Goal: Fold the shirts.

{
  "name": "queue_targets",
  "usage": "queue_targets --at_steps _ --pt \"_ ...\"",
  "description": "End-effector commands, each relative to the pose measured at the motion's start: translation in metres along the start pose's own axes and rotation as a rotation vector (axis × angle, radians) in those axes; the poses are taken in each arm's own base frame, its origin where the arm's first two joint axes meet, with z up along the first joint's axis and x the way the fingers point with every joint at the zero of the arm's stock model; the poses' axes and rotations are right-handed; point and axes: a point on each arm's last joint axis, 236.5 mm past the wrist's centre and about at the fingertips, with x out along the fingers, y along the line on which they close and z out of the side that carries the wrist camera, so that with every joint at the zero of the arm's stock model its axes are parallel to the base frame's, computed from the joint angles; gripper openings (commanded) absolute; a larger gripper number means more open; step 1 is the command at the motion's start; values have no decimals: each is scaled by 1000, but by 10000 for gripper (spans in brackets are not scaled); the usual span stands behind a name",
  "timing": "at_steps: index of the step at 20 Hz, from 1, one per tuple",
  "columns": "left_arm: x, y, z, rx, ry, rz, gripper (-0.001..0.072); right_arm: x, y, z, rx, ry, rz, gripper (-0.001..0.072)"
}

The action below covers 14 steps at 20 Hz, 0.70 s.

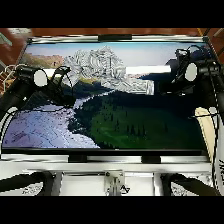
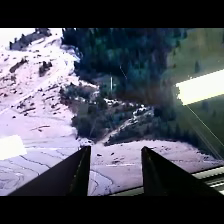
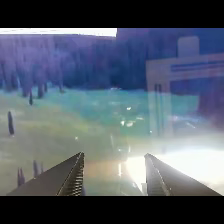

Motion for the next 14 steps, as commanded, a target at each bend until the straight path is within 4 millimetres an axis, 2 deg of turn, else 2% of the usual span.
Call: queue_targets --at_steps 1,3,5,7,8,10,11,12,14 --pt "0 0 0 0 1 0 403 0 3 1 8 -6 12 480" --pt "0 0 0 0 1 0 403 0 19 1 40 -3 78 480" --pt "0 0 0 0 1 0 402 -6 53 17 104 -61 227 488" --pt "0 0 0 0 1 0 402 -17 87 54 167 -196 392 541" --pt "0 0 0 0 1 0 402 -24 99 77 194 -283 465 540" --pt "0 0 0 0 1 0 402 -31 111 114 238 -427 553 540" --pt "0 0 0 0 1 0 402 -28 111 127 266 -471 568 540" --pt "0 0 0 0 1 0 402 -20 111 133 292 -482 573 540" --pt "0 0 0 0 1 0 402 5 113 132 316 -447 570 541"
